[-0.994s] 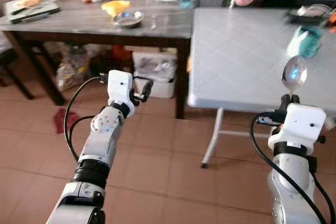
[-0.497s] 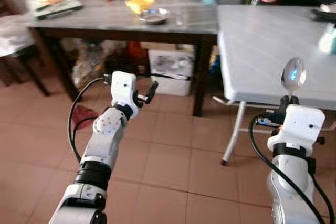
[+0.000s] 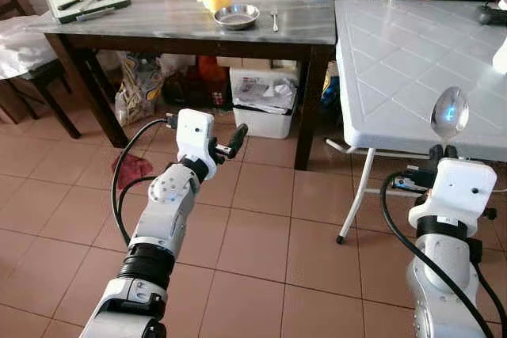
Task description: Setting the table
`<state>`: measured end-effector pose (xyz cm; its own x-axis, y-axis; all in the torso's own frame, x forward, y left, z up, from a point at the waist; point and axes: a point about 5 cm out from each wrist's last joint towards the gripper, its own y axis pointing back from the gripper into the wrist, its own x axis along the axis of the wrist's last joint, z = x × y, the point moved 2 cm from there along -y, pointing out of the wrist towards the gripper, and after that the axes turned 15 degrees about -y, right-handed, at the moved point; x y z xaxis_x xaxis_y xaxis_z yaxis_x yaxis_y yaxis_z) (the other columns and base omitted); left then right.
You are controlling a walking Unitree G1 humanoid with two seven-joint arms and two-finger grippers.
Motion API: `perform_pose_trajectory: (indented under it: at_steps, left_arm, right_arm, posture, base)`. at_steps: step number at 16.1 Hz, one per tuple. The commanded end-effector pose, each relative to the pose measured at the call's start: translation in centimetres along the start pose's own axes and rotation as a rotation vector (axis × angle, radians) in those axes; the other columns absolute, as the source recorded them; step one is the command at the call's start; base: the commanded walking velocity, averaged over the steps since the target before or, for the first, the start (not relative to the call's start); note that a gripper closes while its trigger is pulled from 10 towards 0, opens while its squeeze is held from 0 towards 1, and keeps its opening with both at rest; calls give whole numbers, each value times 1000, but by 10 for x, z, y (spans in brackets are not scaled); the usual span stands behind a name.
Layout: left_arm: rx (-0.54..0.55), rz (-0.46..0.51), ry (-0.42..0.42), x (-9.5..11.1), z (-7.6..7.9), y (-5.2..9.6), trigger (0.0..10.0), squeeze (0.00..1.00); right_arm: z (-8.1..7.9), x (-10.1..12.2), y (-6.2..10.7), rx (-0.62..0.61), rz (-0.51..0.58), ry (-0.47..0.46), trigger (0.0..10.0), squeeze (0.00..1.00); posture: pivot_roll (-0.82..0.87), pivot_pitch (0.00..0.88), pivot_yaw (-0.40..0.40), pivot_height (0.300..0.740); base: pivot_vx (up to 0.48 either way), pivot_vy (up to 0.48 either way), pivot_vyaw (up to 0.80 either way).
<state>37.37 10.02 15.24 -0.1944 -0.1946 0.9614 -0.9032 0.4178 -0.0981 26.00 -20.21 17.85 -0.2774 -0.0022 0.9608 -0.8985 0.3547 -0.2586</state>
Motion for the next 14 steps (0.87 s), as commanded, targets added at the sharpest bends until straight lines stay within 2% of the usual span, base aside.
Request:
perform_pose_trajectory:
  at_steps: [1,4,14]
  left_arm:
    - [-20,20,-32,3,0,2,10000,0]
    - [-37,32,-30,5,2,2,10000,0]
    - [-56,36,-28,5,2,4,10000,0]
  right_arm:
    - [0,3,1,2,12,6,10000,0]
    - [-2,3,1,9,12,10,10000,0]
    - [-4,1,-1,21,9,8,10000,0]
  posture:
    - [38,79,45,740]
    - [37,79,44,740]
    - [49,73,41,740]
  base:
    - [0,0,0]
    - [95,0,0]
    - [384,0,0]
